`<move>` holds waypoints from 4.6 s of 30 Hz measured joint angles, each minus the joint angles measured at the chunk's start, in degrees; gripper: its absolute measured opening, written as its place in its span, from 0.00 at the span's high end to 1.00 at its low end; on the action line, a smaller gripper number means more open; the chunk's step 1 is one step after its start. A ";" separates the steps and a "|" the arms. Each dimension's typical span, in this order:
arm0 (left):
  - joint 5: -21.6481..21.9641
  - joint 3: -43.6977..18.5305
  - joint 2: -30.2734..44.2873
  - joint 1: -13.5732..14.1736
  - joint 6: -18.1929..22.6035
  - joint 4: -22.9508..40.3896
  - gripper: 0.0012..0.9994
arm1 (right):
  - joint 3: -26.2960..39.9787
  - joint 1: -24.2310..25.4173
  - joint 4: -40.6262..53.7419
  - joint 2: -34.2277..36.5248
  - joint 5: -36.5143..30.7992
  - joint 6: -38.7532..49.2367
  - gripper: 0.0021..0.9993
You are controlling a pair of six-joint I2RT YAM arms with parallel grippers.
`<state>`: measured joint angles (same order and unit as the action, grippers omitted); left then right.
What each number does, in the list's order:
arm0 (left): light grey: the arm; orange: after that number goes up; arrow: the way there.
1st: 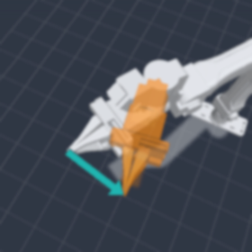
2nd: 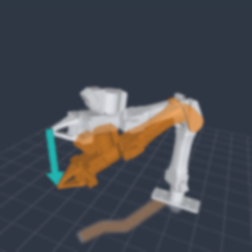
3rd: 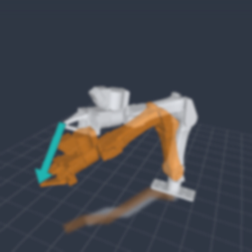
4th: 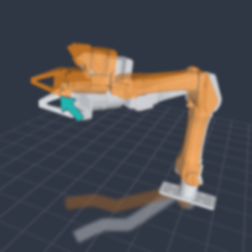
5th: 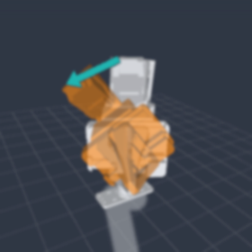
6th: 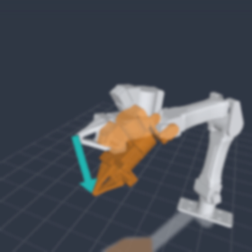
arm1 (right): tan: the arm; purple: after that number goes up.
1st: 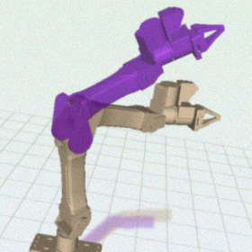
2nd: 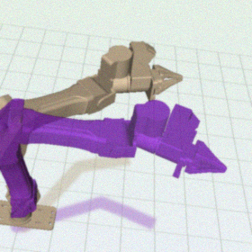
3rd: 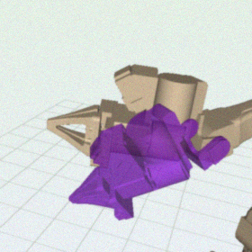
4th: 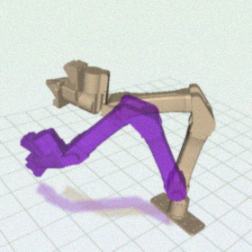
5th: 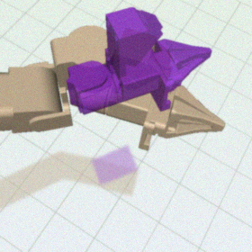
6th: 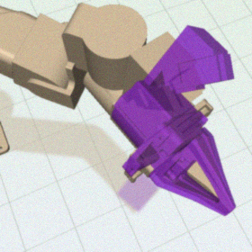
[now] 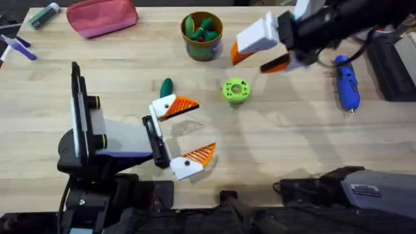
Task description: Pick up the gripper from the table and insert it into the empty holder that is missing its gripper. Then pick up a screw, insert it into the mounting hole, and use the screwdriver to tighten it. Finally, clean up the table by picking up the vegetable and placing it into the bucket.
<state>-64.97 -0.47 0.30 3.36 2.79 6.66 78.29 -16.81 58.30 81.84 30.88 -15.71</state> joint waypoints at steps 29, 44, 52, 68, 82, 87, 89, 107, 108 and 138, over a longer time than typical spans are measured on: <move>-0.02 0.00 0.00 0.00 0.00 0.00 0.01 | 20.04 -10.72 12.25 26.40 -34.50 8.01 0.05; -0.02 0.00 0.02 0.00 0.00 0.00 0.01 | 11.58 -9.21 3.31 26.78 -32.86 6.24 0.15; -0.02 0.00 0.01 0.00 0.01 0.00 0.01 | 11.55 -9.21 1.72 28.70 -32.70 5.85 0.20; -0.02 0.00 0.00 0.00 0.01 0.00 0.01 | 11.49 -9.21 0.73 32.50 -32.70 5.67 0.38; -0.01 0.00 0.00 0.00 0.00 0.00 0.01 | 11.49 -9.21 -0.17 33.14 -32.49 5.64 0.60; -0.02 0.00 0.00 0.00 0.00 0.00 0.01 | 11.49 -9.21 -0.24 33.14 -32.49 5.65 0.71; -0.02 0.00 0.00 0.00 0.02 0.00 0.01 | 11.49 -9.21 -0.24 33.14 -32.49 5.65 0.74; -0.02 0.00 0.01 0.00 0.02 0.00 0.01 | 11.49 -9.17 -0.26 33.14 -32.97 5.65 0.85; -0.01 0.00 0.00 0.00 0.01 0.00 0.01 | 11.49 -9.17 -0.26 33.14 -32.97 5.65 0.85; -0.02 0.00 0.00 0.00 0.02 0.00 0.01 | 11.49 -10.35 -0.04 33.01 -32.94 5.65 0.87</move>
<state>-64.99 -0.47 0.30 3.36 2.81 6.66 89.78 -27.16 58.26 114.85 -2.07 -10.07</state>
